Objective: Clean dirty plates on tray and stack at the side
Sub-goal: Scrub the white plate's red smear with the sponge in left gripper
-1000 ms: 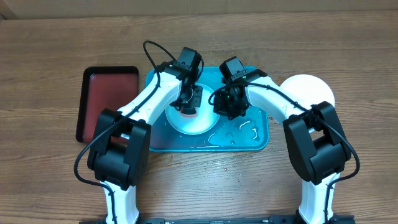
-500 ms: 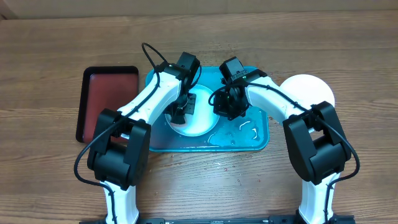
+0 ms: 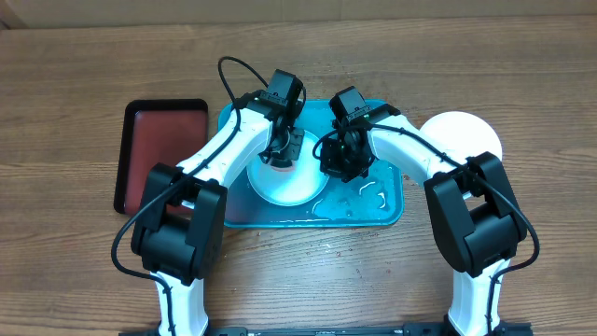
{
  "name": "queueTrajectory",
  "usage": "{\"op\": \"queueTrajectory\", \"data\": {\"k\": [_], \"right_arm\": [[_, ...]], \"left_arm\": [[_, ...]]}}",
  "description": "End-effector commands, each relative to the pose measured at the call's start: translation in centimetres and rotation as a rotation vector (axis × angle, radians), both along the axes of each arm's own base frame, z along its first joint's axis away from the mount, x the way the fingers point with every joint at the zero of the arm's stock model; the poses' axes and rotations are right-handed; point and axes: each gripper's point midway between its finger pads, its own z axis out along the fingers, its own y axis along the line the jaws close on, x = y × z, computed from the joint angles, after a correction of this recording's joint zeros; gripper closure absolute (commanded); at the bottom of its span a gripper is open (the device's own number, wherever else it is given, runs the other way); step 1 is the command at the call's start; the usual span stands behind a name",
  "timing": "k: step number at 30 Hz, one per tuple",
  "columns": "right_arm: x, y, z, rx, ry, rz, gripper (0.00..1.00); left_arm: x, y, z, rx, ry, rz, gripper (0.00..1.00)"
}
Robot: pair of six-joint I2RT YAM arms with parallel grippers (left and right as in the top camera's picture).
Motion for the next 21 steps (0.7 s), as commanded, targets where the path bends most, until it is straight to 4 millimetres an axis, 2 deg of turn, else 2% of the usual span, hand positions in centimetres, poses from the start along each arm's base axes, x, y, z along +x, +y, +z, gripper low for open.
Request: {"op": "queueTrajectory", "data": {"k": [1,7,13,15,19,21], "right_arm": [[-1.2,-0.2,-1.0,-0.021,0.034,0.010,0.96],[-1.1,-0.1,-1.0,-0.019,0.030,0.010,0.96],[-1.2,-0.1,-1.0,-0.019,0.034,0.010,0.96],[-1.3,0.0,-1.0,-0.013,0.039,0.012,0.96],[-1.4,0.3,-0.8,0.006,0.047,0.018,0.96],[-1.4,0.3,-0.8,0.005,0.046,0.018,0.96]], "left_arm": [[0.9,3.4,0.4,0.168,-0.069,0.112,0.96],[-2.4,2.6,-0.4,0.110,0.086,0.080,0.96],[-5.9,-1.9,-0.3,-0.134,0.258,-0.091,0.96],[-5.9,-2.8,-0.1,-0.183,0.257,-0.113,0.96],[-4.3,-3.1,-0.1,-0.188,0.188,-0.114,0.96],[-2.5,-1.7,-0.2,-0.104,0.115,-0.042,0.96]]}}
